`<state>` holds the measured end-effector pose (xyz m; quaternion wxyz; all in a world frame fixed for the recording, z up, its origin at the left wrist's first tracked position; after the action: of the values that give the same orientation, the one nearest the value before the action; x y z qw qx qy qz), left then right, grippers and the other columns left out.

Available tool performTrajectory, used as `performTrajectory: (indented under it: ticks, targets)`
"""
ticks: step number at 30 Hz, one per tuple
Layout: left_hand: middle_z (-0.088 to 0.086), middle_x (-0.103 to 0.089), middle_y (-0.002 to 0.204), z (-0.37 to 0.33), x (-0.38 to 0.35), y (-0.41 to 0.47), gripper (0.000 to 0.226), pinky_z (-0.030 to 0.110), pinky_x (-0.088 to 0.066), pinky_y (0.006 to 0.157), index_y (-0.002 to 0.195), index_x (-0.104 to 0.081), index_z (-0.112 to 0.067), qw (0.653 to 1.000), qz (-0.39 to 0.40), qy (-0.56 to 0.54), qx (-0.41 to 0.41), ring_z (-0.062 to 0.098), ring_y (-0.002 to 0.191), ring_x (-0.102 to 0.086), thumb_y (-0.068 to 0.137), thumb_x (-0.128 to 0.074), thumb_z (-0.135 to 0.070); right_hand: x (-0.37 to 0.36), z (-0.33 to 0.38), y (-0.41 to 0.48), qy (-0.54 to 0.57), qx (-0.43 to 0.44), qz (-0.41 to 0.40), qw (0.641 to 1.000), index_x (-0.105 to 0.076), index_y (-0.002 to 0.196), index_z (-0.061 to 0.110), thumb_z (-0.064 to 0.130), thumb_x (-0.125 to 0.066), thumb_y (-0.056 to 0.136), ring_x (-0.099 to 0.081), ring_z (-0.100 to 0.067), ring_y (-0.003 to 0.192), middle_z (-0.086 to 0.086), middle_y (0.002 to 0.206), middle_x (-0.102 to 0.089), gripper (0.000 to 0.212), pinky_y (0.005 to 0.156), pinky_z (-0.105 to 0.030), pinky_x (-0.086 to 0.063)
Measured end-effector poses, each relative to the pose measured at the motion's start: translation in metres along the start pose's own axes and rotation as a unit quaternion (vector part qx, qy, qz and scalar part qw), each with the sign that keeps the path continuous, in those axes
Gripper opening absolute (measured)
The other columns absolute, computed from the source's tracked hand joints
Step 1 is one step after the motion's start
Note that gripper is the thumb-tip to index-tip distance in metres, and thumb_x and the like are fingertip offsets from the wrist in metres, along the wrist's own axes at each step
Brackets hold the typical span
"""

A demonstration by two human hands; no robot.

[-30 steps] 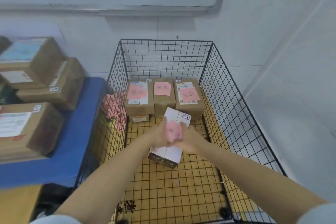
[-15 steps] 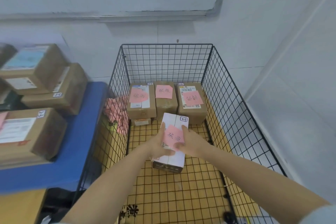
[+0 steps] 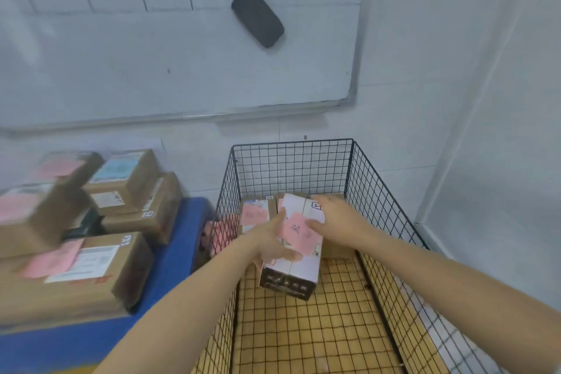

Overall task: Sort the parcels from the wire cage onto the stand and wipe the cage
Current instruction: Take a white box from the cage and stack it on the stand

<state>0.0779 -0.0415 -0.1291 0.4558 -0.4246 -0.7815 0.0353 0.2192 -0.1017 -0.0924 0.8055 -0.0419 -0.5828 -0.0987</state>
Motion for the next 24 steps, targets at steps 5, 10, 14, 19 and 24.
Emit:
performTrajectory:
  ticks: [5,10,14,19,24]
  targets:
    - [0.002,-0.033,0.153,-0.028,0.046,-0.022,0.112,0.029,-0.046,0.089,0.151,0.014,-0.029,0.995,-0.062,0.042,-0.060,0.022,0.119,-0.053,0.080,-0.073,-0.037,0.059,0.030,-0.006,0.007,0.024,-0.060,0.998,-0.039,0.144,0.021,0.042,-0.059,0.091,-0.045,-0.015,0.127,0.003,0.141,-0.049,0.061,0.104,-0.035,-0.043]
    - [0.002,-0.032,0.153,-0.042,0.077,-0.041,0.109,0.017,-0.049,0.069,0.152,0.009,-0.028,0.990,-0.092,0.014,-0.104,0.017,0.097,-0.064,0.080,-0.073,-0.034,0.100,0.051,-0.017,0.009,0.030,-0.106,0.994,-0.037,0.146,0.019,0.039,-0.059,0.092,-0.042,-0.015,0.131,0.000,0.145,-0.046,0.061,0.106,-0.029,-0.035]
    - [0.002,-0.036,0.152,-0.045,0.094,-0.058,0.109,0.026,-0.044,0.088,0.152,0.010,-0.022,0.986,-0.120,0.018,-0.116,0.016,0.109,-0.056,0.082,-0.072,-0.036,0.119,0.059,-0.022,0.005,0.037,-0.125,0.992,-0.032,0.149,0.017,0.039,-0.058,0.094,-0.035,-0.016,0.138,-0.002,0.151,-0.037,0.065,0.112,-0.030,-0.027]
    - [0.002,-0.032,0.153,-0.043,0.104,-0.079,0.108,0.039,-0.036,0.107,0.153,0.005,-0.019,0.984,-0.144,-0.005,-0.105,0.025,0.132,-0.042,0.081,-0.073,-0.037,0.134,0.076,-0.031,0.004,0.067,-0.133,0.989,-0.036,0.146,0.017,0.039,-0.057,0.094,-0.038,-0.015,0.134,-0.001,0.147,-0.042,0.060,0.108,-0.029,-0.031]
    - [-0.002,-0.026,0.156,-0.044,0.106,-0.104,0.111,0.036,-0.040,0.101,0.153,0.006,-0.023,0.984,-0.151,-0.049,-0.080,0.023,0.133,-0.040,0.079,-0.076,-0.035,0.137,0.092,-0.041,0.018,0.090,-0.127,0.988,-0.032,0.148,0.019,0.040,-0.056,0.094,-0.036,-0.013,0.136,0.002,0.150,-0.038,0.063,0.110,-0.027,-0.029]
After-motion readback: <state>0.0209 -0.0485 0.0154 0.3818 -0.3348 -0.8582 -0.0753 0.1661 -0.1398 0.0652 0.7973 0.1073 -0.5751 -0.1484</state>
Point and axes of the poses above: each hand's wrist, its own y-axis towards the middle knuckle, its own x-axis out of the back of the hand, z = x × y, the point moved 5 cm from there along y, towards the middle knuckle
